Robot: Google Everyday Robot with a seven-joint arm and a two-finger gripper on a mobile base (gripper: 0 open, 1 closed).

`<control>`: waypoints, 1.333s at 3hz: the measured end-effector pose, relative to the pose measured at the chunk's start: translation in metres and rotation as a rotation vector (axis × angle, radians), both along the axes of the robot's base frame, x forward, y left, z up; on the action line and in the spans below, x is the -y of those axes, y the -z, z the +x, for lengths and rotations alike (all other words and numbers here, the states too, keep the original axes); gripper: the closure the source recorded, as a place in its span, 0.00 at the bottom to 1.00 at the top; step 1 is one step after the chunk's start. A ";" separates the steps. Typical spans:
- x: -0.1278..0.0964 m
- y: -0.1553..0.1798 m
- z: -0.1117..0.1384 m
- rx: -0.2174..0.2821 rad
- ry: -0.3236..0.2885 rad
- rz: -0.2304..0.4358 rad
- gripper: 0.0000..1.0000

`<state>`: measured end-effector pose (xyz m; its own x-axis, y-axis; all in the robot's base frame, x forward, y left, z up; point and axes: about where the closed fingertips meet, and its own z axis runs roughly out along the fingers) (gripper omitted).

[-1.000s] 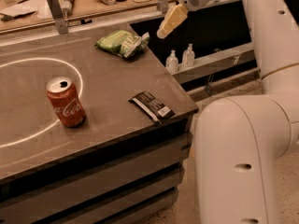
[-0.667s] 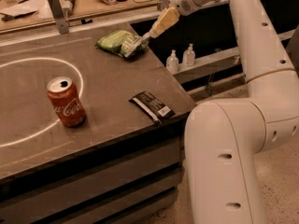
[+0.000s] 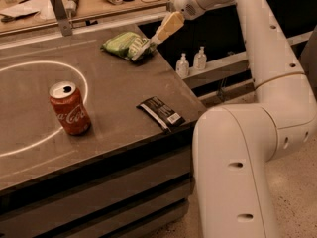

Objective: Move green jalapeno chip bag near coke can

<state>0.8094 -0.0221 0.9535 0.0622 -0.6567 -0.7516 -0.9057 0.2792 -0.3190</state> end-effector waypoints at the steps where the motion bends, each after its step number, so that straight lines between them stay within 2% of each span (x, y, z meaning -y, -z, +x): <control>1: -0.023 0.020 0.001 -0.018 -0.047 -0.024 0.00; 2: -0.038 0.038 0.004 -0.019 -0.070 -0.081 0.00; 3: -0.044 0.060 0.014 -0.013 -0.065 -0.121 0.00; 4: -0.053 0.078 0.019 -0.013 -0.064 -0.136 0.15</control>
Offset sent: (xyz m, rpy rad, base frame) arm -0.0102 0.0536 -0.0632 -0.1545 0.0091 0.0878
